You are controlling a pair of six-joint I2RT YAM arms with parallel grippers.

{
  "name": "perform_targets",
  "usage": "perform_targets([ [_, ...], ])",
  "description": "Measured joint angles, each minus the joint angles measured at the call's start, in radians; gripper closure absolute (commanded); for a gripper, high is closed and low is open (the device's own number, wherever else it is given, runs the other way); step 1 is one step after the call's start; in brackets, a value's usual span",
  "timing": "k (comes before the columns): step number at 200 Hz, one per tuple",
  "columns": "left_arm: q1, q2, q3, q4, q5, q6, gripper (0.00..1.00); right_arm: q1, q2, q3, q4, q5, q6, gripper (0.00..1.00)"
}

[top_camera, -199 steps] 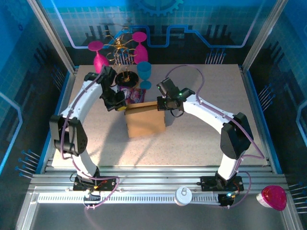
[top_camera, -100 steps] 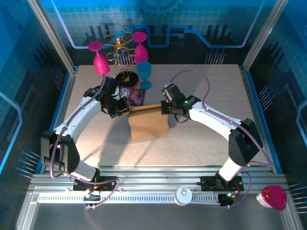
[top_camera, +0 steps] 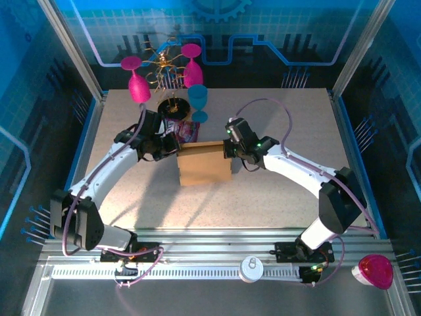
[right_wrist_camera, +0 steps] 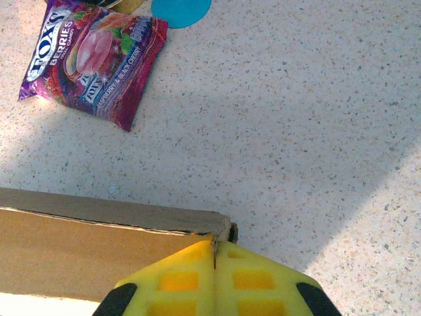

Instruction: Fold the paper box

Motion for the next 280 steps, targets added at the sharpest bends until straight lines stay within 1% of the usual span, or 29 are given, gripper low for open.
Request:
perform_targets([
  [57, -0.014, -0.039, -0.094, 0.137, -0.027, -0.003, 1.00, 0.000, -0.015, -0.055, 0.087, 0.021, -0.022, 1.00],
  [107, -0.037, -0.140, -0.225, 0.229, -0.030, -0.006, 1.00, 0.002, -0.067, -0.145, 0.189, 0.021, -0.055, 1.00],
  [149, -0.044, -0.198, -0.272, 0.287, -0.029, -0.009, 1.00, 0.002, -0.088, -0.185, 0.248, 0.021, -0.078, 1.00],
  [208, -0.065, -0.212, -0.320, 0.319, -0.045, -0.004, 1.00, 0.002, -0.103, -0.212, 0.279, 0.026, -0.085, 1.00],
  [280, -0.083, -0.274, -0.375, 0.349, -0.050, -0.002, 1.00, 0.002, -0.121, -0.222, 0.278, 0.016, -0.091, 1.00],
])
